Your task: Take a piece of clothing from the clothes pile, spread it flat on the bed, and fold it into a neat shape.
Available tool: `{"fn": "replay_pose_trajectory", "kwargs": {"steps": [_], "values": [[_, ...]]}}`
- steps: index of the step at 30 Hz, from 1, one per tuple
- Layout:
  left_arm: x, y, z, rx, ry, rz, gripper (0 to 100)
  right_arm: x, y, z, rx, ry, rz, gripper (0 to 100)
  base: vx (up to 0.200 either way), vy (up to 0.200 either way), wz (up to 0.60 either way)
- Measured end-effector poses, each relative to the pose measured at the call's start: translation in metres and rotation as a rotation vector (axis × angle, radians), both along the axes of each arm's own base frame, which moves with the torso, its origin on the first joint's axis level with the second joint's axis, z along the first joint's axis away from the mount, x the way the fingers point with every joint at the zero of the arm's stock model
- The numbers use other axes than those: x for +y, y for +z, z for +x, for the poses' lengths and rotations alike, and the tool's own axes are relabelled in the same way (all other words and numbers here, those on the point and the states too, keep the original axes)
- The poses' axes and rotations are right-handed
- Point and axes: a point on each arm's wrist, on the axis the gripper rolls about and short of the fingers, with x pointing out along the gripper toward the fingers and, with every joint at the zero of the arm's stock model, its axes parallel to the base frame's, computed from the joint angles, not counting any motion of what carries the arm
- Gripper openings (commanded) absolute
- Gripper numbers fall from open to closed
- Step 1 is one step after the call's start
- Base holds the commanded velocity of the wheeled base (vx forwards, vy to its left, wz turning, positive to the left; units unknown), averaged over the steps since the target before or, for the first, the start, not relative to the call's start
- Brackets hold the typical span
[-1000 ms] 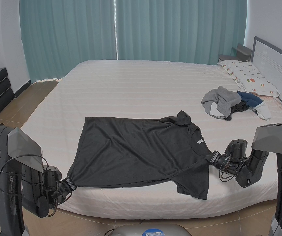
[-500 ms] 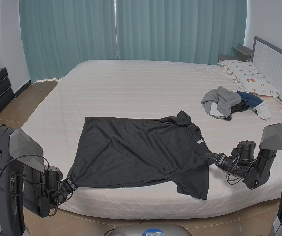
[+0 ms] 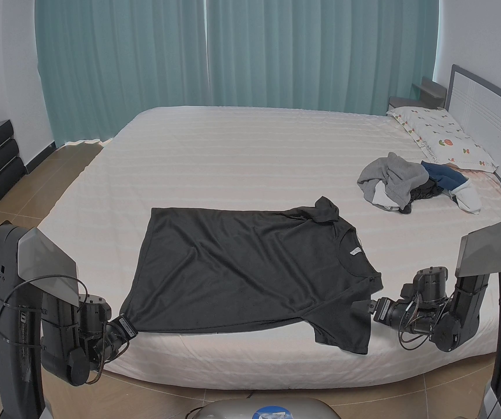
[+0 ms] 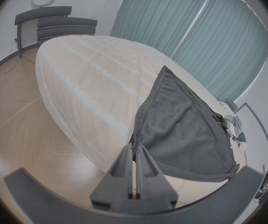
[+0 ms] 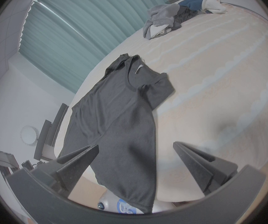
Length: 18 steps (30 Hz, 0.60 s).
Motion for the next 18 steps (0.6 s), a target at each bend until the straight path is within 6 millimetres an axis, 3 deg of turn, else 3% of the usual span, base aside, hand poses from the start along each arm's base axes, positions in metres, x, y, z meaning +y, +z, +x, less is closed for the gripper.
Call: {"fn": "replay_pose_trajectory", "kwargs": {"steps": [8, 9, 18], "values": [[0.000, 0.000, 0.000, -0.002, 0.000, 0.000, 0, 0.011, -0.004, 0.000, 0.013, 0.033, -0.003, 100, 0.000, 0.000, 0.00], [0.000, 0.000, 0.000, -0.002, 0.000, 0.000, 0, 0.011, -0.005, 0.000, 0.014, 0.036, -0.005, 0, 0.000, 0.000, 0.00], [0.000, 0.000, 0.000, -0.001, 0.000, 0.000, 0, 0.014, -0.010, -0.004, 0.037, 0.045, -0.022, 0, 0.000, 0.000, 0.00]]}}
